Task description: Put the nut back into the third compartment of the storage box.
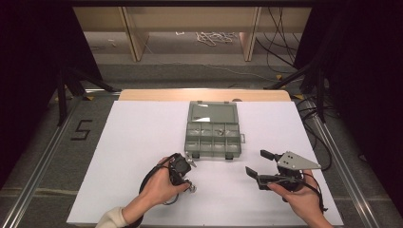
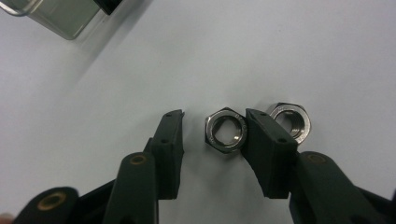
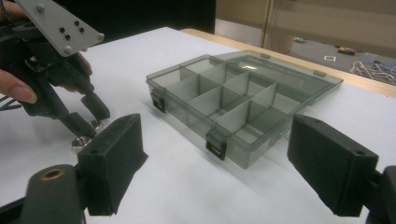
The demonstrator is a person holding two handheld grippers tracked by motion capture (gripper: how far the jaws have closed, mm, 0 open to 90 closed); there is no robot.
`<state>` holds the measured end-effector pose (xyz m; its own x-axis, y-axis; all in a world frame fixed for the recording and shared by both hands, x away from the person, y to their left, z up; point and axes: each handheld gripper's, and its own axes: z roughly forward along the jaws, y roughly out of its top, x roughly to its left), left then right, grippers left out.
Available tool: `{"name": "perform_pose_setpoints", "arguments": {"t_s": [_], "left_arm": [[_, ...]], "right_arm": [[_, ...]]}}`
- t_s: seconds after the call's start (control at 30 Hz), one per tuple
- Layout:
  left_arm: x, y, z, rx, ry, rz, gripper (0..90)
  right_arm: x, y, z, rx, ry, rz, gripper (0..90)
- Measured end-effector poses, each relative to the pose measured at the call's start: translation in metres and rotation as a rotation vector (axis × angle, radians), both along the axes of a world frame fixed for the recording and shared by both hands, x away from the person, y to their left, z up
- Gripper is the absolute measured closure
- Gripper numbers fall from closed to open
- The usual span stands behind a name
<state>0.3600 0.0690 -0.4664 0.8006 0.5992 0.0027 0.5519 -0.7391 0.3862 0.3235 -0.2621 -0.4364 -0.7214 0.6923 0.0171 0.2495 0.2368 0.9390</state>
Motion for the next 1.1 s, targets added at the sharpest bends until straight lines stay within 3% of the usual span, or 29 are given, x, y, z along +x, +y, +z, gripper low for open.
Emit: {"name": "perform_pose_setpoints", "arguments": {"t_s": [0.13,0.33,1.0,1.03,1.1], "left_arm": [[0.0004,-0.0006,0.0021,0.026,0.017,-0.016,62.6],[-0.0013,-0.0032,0.0014,0.006,0.025,0.016,69.8],[-0.0019,-0.0010,0.0024,0.006,0.028,0.036,70.2],[-0.0019,-0.0010,0.0025,0.005,0.028,0.038,70.2],[-0.0020,-0.0009,0.0026,0.006,0.027,0.037,70.2]], "right_arm": [[0.0002,0.0006,-0.0005,0.007,-0.004,-0.001,19.2],[0.0002,0.0007,-0.0006,0.007,-0.003,0.000,19.2],[-0.0001,-0.0001,0.0001,-0.002,0.001,-0.001,19.3],[-0.0012,0.0003,0.0002,0.005,0.024,0.001,19.3],[-0.0014,-0.0005,0.0007,-0.004,0.024,-0.002,19.3]]}}
